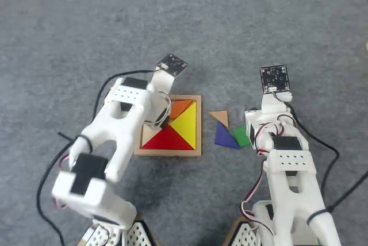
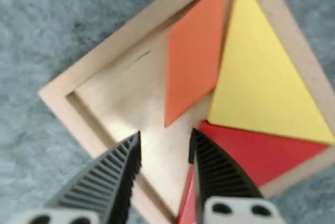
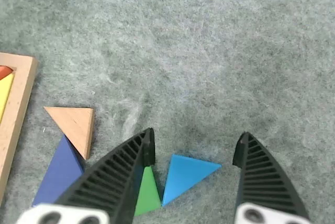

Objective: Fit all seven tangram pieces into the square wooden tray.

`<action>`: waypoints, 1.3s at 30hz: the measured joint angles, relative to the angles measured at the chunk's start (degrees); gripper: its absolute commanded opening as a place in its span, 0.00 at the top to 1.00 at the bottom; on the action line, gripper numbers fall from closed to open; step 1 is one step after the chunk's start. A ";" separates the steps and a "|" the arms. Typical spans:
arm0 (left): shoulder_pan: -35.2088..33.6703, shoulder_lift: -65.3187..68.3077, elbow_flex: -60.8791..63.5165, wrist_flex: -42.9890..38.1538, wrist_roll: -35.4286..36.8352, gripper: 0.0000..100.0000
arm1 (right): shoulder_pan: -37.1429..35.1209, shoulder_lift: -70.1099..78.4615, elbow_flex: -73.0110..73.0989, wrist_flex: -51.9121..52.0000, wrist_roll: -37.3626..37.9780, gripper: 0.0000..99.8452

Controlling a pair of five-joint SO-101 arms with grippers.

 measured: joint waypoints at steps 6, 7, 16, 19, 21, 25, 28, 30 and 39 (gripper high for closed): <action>0.09 7.65 -9.23 0.00 -0.70 0.85 | 0.00 0.00 0.00 0.00 0.00 0.75; 0.09 8.00 -10.02 0.00 -1.32 0.85 | 0.00 0.00 0.00 0.00 0.00 0.75; -0.35 8.97 -12.04 -1.85 -3.08 0.85 | 0.00 0.00 0.00 0.00 0.00 0.75; -1.93 8.97 -13.63 -2.55 -3.08 0.85 | 0.00 0.00 0.00 0.00 0.00 0.75; -3.08 8.97 -14.77 -2.73 -3.08 0.85 | 0.00 0.00 0.00 0.00 0.00 0.75; -4.40 8.97 -17.05 -3.16 -3.08 0.85 | 0.00 0.00 0.00 0.00 0.00 0.75; -4.31 8.97 -18.55 -3.16 -3.08 0.85 | 0.00 0.00 0.00 0.00 0.00 0.75; -4.31 8.97 -19.52 -3.16 -3.08 0.85 | 0.00 0.00 0.00 0.00 0.00 0.75; -0.44 8.97 -22.42 -3.69 -3.08 0.85 | 0.00 0.00 0.00 0.00 0.00 0.75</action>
